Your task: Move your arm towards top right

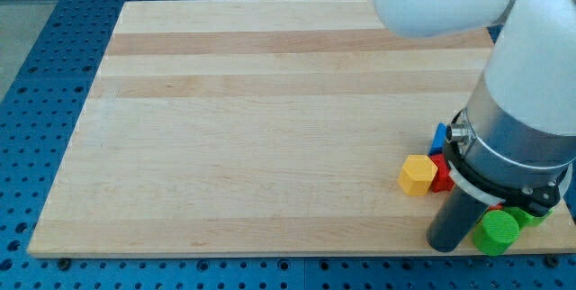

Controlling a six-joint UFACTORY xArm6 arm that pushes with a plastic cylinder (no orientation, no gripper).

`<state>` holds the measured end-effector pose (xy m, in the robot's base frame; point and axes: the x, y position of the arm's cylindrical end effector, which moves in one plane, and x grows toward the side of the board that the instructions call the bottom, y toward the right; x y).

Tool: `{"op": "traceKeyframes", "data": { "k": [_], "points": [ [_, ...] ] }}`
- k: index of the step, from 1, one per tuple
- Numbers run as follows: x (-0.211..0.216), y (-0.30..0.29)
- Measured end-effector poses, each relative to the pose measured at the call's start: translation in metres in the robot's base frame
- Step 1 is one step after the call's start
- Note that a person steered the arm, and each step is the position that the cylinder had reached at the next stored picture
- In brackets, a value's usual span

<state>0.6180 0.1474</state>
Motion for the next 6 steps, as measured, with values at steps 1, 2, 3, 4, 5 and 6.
{"op": "traceKeyframes", "data": {
  "k": [1, 2, 3, 4, 5, 6],
  "points": [
    [-0.001, -0.021],
    [-0.039, -0.115],
    [-0.087, -0.175],
    [-0.169, -0.194],
    [-0.252, -0.165],
    [-0.305, -0.085]
  ]
}}
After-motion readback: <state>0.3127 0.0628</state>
